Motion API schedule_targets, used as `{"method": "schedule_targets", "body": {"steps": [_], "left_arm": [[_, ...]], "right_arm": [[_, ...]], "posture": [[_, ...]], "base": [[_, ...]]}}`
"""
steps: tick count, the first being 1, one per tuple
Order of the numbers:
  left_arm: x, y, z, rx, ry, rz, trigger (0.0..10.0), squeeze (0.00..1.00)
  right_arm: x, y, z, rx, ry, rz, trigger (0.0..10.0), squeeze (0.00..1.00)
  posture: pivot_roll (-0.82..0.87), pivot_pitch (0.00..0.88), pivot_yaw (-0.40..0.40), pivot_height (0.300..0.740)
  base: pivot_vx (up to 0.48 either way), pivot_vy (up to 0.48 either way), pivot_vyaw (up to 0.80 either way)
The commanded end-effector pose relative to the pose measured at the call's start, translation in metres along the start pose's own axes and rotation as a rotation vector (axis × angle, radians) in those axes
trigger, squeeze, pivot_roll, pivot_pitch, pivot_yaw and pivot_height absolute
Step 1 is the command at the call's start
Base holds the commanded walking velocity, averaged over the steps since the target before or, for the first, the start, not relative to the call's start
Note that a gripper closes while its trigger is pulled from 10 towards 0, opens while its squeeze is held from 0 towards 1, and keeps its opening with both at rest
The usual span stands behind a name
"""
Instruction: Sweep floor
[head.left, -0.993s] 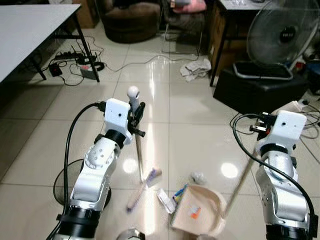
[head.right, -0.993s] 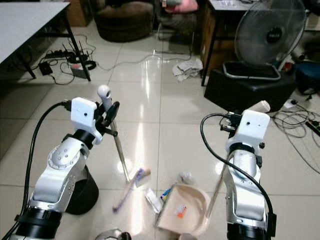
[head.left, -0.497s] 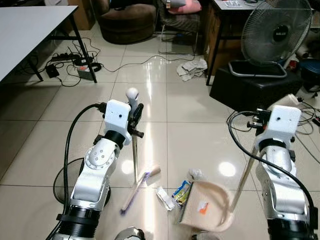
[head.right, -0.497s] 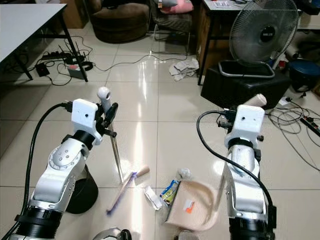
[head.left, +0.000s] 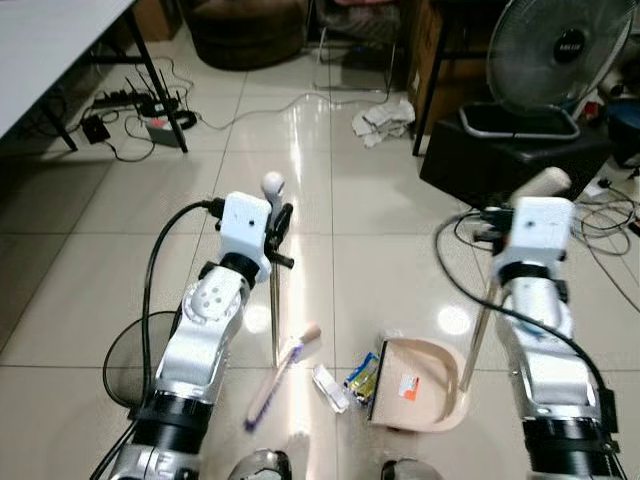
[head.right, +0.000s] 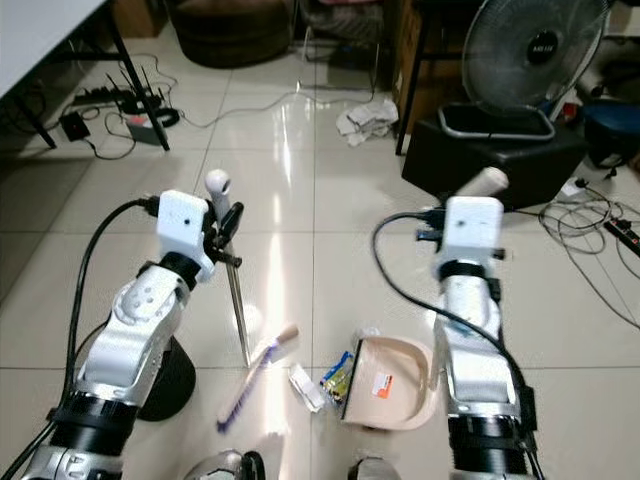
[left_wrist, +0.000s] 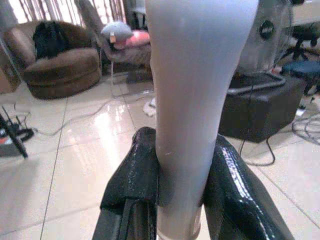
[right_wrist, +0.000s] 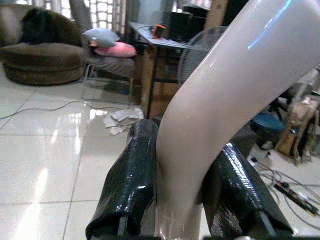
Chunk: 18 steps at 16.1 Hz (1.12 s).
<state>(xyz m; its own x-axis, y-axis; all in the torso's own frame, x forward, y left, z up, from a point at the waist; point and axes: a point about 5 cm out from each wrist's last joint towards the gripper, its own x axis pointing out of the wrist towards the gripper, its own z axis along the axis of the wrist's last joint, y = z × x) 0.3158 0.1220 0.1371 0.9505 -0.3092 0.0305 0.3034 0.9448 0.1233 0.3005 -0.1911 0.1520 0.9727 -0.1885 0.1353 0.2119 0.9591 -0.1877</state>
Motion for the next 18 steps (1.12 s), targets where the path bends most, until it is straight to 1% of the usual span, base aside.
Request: {"method": "schedule_targets", "body": {"steps": [1,2,3,5,6,7,8,10,12,13,16,18], "left_arm": [[0.004,0.003,-0.002,0.041,0.019,0.022,10.0,0.00],[0.008,0.000,-0.009,0.039,0.031,0.031,10.0,0.00],[0.011,-0.003,-0.011,0.028,0.015,0.034,10.0,0.00],[0.013,-0.005,-0.007,0.010,-0.017,0.042,10.0,0.00],[0.018,-0.009,-0.006,0.028,-0.014,0.025,10.0,0.00],[0.019,-0.011,-0.006,0.034,-0.015,0.020,10.0,0.00],[0.020,-0.012,-0.005,0.019,-0.016,0.031,10.0,0.00],[0.021,-0.009,-0.005,0.028,-0.046,0.062,10.0,0.00],[0.022,-0.006,-0.001,0.031,-0.091,0.099,10.0,0.00],[0.023,-0.006,0.001,0.027,-0.098,0.105,10.0,0.00],[0.028,-0.008,0.003,0.024,-0.112,0.088,10.0,0.00],[0.028,-0.008,0.002,0.021,-0.116,0.087,10.0,0.00]], "right_arm": [[0.005,0.005,0.013,-0.025,-0.082,0.025,10.0,0.00],[0.007,0.012,0.015,-0.041,-0.125,0.048,10.0,0.00],[0.009,0.016,0.016,-0.040,-0.153,0.060,10.0,0.00],[0.010,0.022,0.019,-0.030,-0.193,0.091,10.0,0.00],[0.013,0.028,0.019,-0.061,-0.216,0.133,10.0,0.00],[0.015,0.029,0.017,-0.076,-0.218,0.145,10.0,0.00],[0.016,0.031,0.016,-0.076,-0.223,0.154,10.0,0.00],[0.020,0.037,0.013,-0.096,-0.245,0.171,10.0,0.00],[0.021,0.040,0.012,-0.084,-0.269,0.176,10.0,0.00],[0.018,0.043,0.011,-0.066,-0.279,0.179,10.0,0.00],[0.010,0.051,0.013,0.011,-0.330,0.168,10.0,0.00],[0.005,0.057,0.014,0.027,-0.352,0.179,10.0,0.00]], "posture": [[-0.04,0.152,0.077,0.740],[-0.04,0.169,0.079,0.740],[-0.03,0.176,0.077,0.740],[-0.01,0.196,0.057,0.740],[0.01,0.222,0.037,0.740],[0.03,0.239,0.032,0.740],[0.04,0.255,0.036,0.740],[0.03,0.286,0.051,0.740],[0.03,0.300,0.061,0.740],[0.02,0.306,0.068,0.740],[0.05,0.334,0.094,0.740],[0.05,0.342,0.103,0.740]], "base": [[0.000,0.000,0.00],[0.000,0.000,0.00],[0.000,0.000,0.00],[0.000,0.000,0.00],[0.000,0.000,0.00],[0.000,0.000,0.00],[0.000,0.000,0.00],[0.000,0.000,0.00],[0.000,0.000,0.00],[0.000,0.000,0.00],[0.000,0.000,0.00],[0.000,0.000,0.00]]}}
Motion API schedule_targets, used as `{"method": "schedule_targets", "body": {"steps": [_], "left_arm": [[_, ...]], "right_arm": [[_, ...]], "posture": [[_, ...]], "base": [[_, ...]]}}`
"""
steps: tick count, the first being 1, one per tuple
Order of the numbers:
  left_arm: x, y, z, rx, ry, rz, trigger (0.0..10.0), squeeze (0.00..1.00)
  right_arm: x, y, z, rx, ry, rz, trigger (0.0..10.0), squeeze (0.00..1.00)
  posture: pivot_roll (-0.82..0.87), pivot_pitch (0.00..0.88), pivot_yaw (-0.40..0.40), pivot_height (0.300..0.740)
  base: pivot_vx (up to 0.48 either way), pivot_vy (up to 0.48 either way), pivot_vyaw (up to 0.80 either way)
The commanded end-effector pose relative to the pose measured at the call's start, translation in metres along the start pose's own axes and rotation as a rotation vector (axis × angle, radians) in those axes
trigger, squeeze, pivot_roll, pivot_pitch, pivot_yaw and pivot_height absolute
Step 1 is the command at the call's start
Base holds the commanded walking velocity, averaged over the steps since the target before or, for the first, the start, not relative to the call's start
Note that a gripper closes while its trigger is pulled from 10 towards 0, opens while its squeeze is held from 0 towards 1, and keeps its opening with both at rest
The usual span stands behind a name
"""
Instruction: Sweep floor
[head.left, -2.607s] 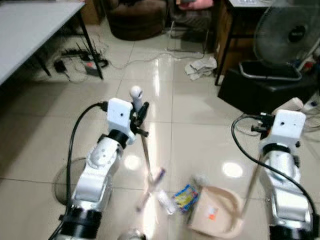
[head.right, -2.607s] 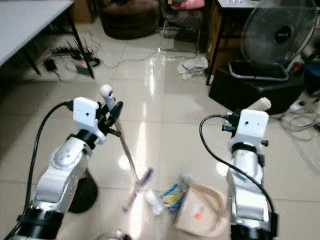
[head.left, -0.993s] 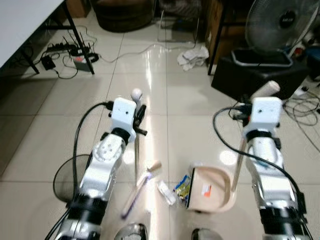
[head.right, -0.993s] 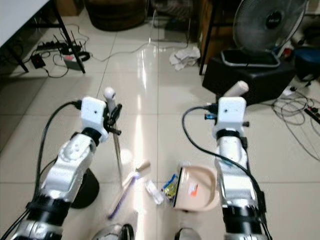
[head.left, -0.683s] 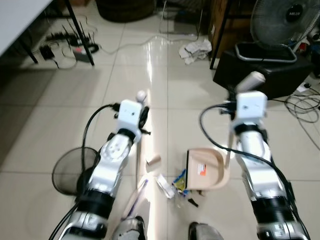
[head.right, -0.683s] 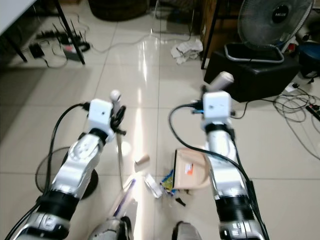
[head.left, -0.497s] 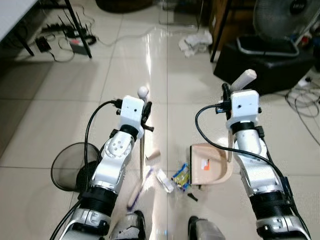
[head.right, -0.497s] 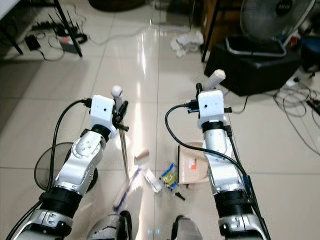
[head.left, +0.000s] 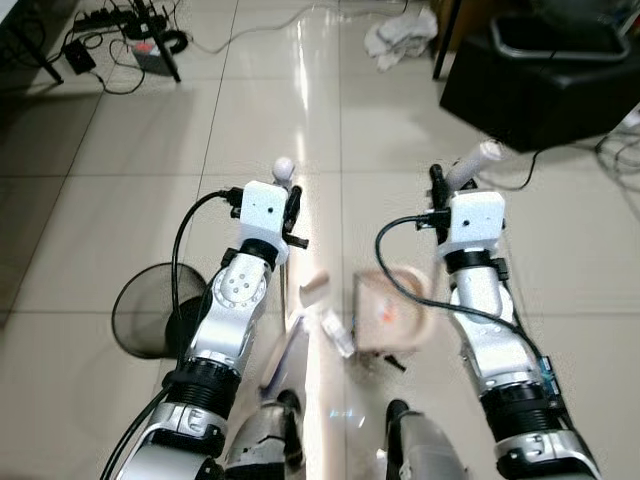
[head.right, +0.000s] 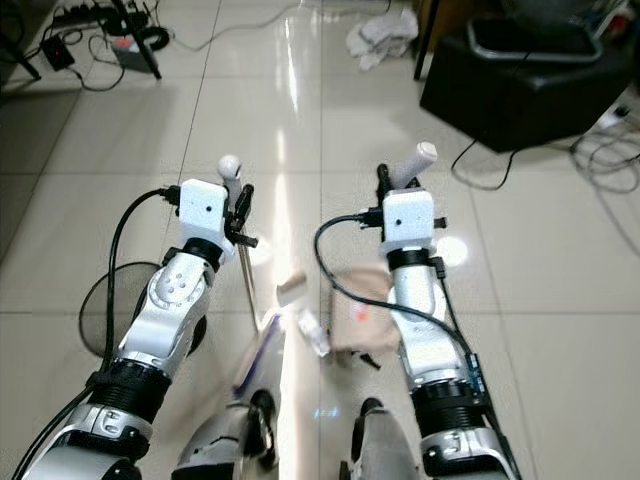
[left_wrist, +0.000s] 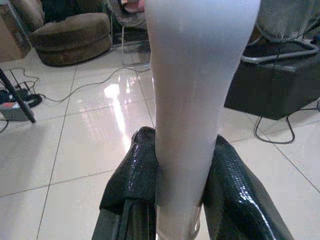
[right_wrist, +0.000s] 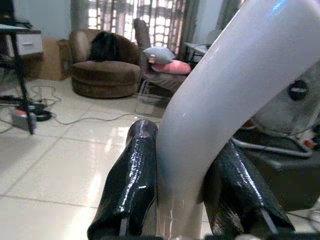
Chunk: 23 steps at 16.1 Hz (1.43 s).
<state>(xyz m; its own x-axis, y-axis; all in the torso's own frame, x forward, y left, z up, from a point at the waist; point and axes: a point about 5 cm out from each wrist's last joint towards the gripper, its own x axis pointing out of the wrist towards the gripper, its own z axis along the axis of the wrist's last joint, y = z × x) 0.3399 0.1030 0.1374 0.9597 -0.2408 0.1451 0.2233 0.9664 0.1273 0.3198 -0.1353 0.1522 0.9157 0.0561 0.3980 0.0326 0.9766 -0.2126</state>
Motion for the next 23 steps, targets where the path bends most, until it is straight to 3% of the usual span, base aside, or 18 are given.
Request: {"method": "schedule_targets", "body": {"steps": [1,6,10,12,17,20,23], "left_arm": [[0.001,0.001,0.000,-0.002,-0.007,0.003,10.0,0.00],[0.014,-0.007,0.003,-0.030,0.002,-0.003,10.0,0.00],[0.020,-0.009,0.006,-0.030,-0.009,-0.009,10.0,0.00],[0.021,-0.009,0.006,-0.031,-0.006,-0.011,10.0,0.00],[0.022,-0.013,0.004,-0.037,0.002,-0.014,10.0,0.00],[0.024,-0.019,0.003,-0.052,0.020,-0.036,10.0,0.00],[0.025,-0.024,0.003,-0.056,0.021,-0.051,10.0,0.00]], "right_arm": [[-0.003,0.008,0.005,0.008,-0.044,0.017,10.0,0.00],[-0.006,0.025,0.007,-0.013,-0.069,0.096,10.0,0.00],[0.000,0.013,0.024,-0.041,-0.142,0.128,10.0,0.00],[-0.003,0.003,0.024,-0.033,-0.124,0.139,10.0,0.00],[-0.015,0.007,0.009,-0.020,-0.054,0.116,10.0,0.00],[-0.015,0.012,0.016,-0.060,-0.086,0.166,10.0,0.00],[-0.014,0.007,0.024,-0.075,-0.112,0.174,10.0,0.00]], "posture": [[0.05,0.343,0.111,0.740],[0.05,0.351,0.112,0.740],[0.03,0.344,0.117,0.740],[0.02,0.334,0.113,0.740],[0.02,0.321,0.110,0.740],[0.02,0.318,0.119,0.740],[0.00,0.313,0.122,0.740]], "base": [[0.000,0.000,0.00],[0.000,0.000,0.00],[0.000,0.000,0.00],[0.000,0.000,0.00],[0.000,0.000,0.00],[0.000,0.000,0.00],[0.000,0.000,0.00]]}}
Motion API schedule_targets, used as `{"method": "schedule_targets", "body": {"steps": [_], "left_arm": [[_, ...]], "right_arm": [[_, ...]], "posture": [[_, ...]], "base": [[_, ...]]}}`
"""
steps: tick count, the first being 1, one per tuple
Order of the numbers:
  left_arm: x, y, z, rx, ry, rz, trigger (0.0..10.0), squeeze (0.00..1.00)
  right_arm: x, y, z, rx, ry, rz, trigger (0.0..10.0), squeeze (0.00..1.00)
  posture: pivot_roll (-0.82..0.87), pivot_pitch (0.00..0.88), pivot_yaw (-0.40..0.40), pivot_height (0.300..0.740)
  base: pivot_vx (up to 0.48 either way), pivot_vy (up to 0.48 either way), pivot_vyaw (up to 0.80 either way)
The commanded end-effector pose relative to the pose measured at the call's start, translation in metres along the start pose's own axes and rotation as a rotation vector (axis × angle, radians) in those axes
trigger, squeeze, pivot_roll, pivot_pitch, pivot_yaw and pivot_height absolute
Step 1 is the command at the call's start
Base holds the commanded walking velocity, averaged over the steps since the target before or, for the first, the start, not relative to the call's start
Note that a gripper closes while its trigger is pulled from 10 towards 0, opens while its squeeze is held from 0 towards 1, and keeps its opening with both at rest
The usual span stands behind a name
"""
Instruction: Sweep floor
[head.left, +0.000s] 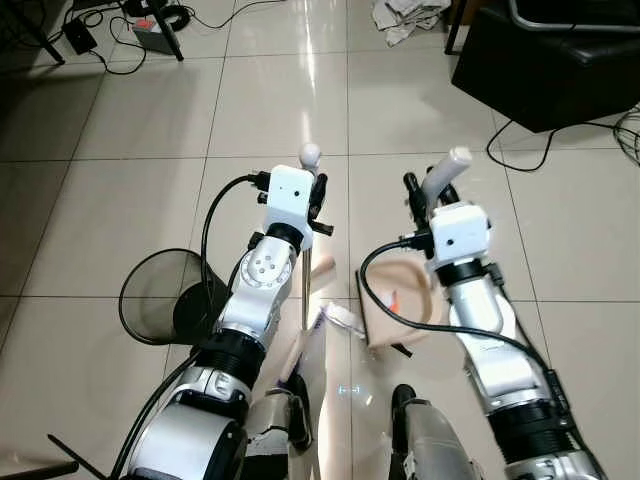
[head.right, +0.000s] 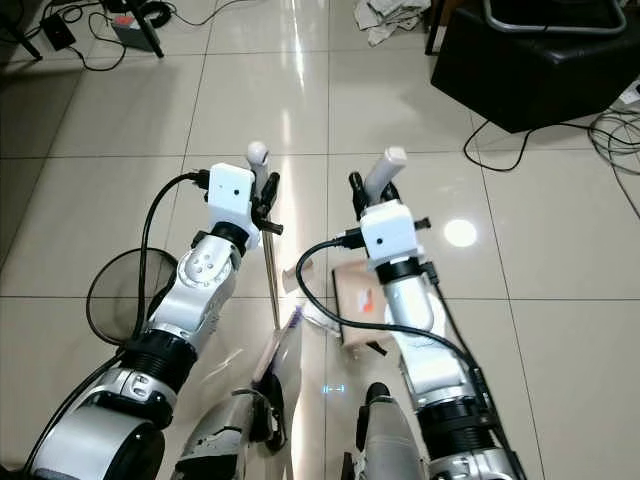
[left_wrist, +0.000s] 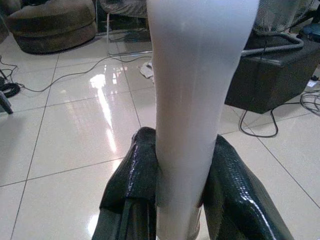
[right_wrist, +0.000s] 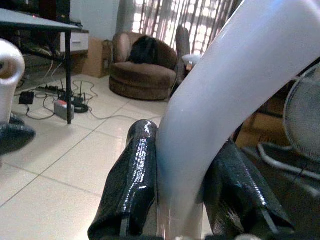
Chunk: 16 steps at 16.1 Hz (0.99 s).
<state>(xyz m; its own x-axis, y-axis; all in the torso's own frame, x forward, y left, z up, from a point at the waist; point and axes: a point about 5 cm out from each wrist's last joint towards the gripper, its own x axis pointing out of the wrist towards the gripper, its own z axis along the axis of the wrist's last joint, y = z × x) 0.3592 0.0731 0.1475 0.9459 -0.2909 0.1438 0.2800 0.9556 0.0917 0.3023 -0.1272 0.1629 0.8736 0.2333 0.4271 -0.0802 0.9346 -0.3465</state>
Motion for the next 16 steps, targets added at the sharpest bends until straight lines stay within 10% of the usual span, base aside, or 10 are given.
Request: {"method": "schedule_targets", "body": {"steps": [1,16], "left_arm": [[-0.002,-0.001,-0.007,-0.014,0.027,0.000,10.0,0.00],[0.003,0.005,-0.009,-0.001,0.036,0.007,10.0,0.00]], "right_arm": [[-0.002,0.000,0.007,-0.002,-0.027,0.011,10.0,0.00],[-0.014,-0.004,0.007,-0.099,0.028,0.085,10.0,0.00]], "posture": [[-0.01,0.309,0.119,0.740],[-0.01,0.298,0.126,0.740]], "base": [[0.000,0.000,0.00],[0.000,0.000,0.00]]}}
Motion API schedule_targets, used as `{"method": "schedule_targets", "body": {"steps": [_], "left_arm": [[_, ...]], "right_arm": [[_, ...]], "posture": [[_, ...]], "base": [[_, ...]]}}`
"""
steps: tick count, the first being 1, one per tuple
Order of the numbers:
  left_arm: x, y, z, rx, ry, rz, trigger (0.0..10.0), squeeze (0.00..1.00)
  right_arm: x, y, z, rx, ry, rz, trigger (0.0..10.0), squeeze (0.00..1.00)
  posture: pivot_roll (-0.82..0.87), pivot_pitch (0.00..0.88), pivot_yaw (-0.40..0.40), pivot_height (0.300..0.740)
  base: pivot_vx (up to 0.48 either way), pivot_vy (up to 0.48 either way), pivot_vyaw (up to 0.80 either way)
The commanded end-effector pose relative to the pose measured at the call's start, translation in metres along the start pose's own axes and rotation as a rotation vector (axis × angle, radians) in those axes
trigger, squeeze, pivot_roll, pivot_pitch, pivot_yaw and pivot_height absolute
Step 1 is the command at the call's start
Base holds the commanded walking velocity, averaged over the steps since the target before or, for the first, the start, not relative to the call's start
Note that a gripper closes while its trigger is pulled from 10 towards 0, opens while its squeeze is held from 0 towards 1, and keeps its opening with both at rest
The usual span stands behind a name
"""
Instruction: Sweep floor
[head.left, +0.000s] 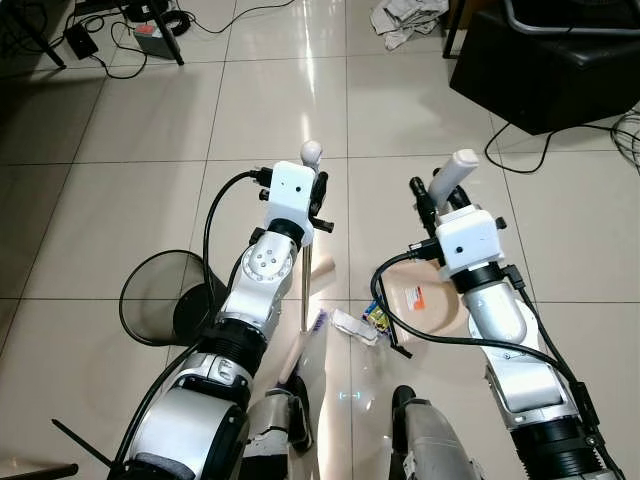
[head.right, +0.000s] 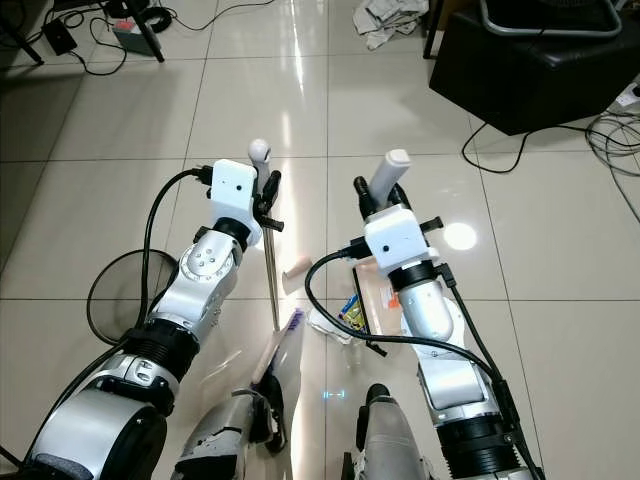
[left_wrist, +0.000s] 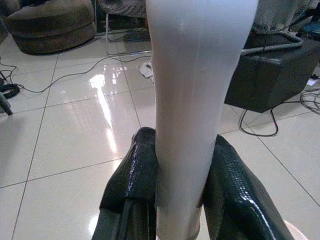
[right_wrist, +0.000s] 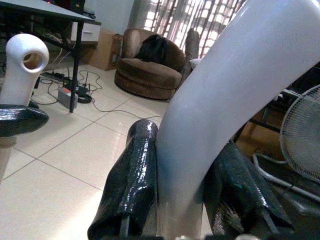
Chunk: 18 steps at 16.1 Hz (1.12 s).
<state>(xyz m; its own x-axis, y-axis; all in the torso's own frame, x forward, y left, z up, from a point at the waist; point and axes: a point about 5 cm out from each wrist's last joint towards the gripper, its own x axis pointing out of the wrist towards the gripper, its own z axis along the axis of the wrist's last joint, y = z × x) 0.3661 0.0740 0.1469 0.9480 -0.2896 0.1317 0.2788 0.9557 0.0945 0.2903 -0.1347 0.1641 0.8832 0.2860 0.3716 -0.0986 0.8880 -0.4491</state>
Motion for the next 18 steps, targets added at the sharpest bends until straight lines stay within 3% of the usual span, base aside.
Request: {"method": "schedule_targets", "body": {"steps": [1,6,9,13,15,18], "left_arm": [[-0.002,0.002,-0.007,-0.005,0.027,0.007,10.0,0.00],[0.001,0.002,-0.005,-0.034,0.035,0.028,10.0,0.00],[0.002,0.002,-0.005,-0.067,0.044,0.045,10.0,0.00],[0.001,0.006,-0.006,-0.106,0.048,0.084,10.0,0.00],[0.003,0.009,-0.006,-0.232,0.065,0.147,10.0,0.00],[0.007,0.010,-0.003,-0.309,0.056,0.185,10.0,0.00]], "right_arm": [[-0.003,0.007,-0.002,0.013,0.011,0.001,10.0,0.00],[0.004,0.020,-0.013,0.080,0.044,-0.093,10.0,0.00],[0.007,0.039,-0.018,0.074,0.060,-0.059,10.0,0.00],[0.004,0.049,-0.025,0.055,0.066,-0.046,10.0,0.00],[0.001,0.055,-0.033,0.040,0.094,-0.058,10.0,0.00],[0.000,0.058,-0.035,0.050,0.102,-0.078,10.0,0.00]], "posture": [[-0.01,0.300,0.128,0.740],[0.03,0.312,0.143,0.740],[0.04,0.312,0.148,0.740],[0.05,0.311,0.137,0.740],[0.06,0.317,0.132,0.740],[0.06,0.324,0.132,0.740]], "base": [[0.000,0.000,0.00],[0.000,0.000,0.00],[0.000,0.000,0.00],[0.000,0.000,0.00],[0.000,0.000,0.00],[0.000,0.000,0.00]]}}
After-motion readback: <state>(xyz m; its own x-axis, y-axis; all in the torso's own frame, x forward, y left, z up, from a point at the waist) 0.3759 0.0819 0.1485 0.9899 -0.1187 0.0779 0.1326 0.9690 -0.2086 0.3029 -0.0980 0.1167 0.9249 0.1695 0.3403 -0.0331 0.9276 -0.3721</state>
